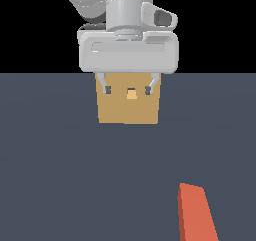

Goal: Insert the peg into the horizontal hole in a box.

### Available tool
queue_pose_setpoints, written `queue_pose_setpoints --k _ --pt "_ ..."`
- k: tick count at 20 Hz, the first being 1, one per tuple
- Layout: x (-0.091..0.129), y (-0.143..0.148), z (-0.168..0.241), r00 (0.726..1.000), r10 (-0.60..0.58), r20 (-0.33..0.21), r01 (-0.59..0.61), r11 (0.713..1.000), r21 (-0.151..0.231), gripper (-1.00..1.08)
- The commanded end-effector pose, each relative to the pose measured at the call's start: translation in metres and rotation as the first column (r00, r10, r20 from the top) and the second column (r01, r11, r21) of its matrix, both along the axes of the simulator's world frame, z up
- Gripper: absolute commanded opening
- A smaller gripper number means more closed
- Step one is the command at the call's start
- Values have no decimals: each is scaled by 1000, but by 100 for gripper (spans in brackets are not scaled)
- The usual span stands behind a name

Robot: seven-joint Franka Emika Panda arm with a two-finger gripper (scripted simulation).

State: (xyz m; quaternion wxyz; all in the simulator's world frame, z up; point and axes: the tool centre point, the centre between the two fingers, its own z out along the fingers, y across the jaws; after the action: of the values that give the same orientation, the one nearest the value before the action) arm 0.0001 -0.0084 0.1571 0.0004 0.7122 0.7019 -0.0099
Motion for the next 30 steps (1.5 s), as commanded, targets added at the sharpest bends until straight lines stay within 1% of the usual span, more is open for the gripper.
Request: queue_pose_setpoints --k 1,5,10,15,25,30 --pt "0 0 0 1000 0 0 0 1000 0 100" --pt "2 -9 -3 1000 -8 1 8 1000 0 100" --pt "11 -42 -13 999 -39 2 39 999 1 100" --pt "23 -94 -29 996 -88 5 88 996 2 100" --pt "42 -219 -67 979 -203 11 203 979 9 100" --pt "46 -261 -80 970 -241 12 241 970 12 100"
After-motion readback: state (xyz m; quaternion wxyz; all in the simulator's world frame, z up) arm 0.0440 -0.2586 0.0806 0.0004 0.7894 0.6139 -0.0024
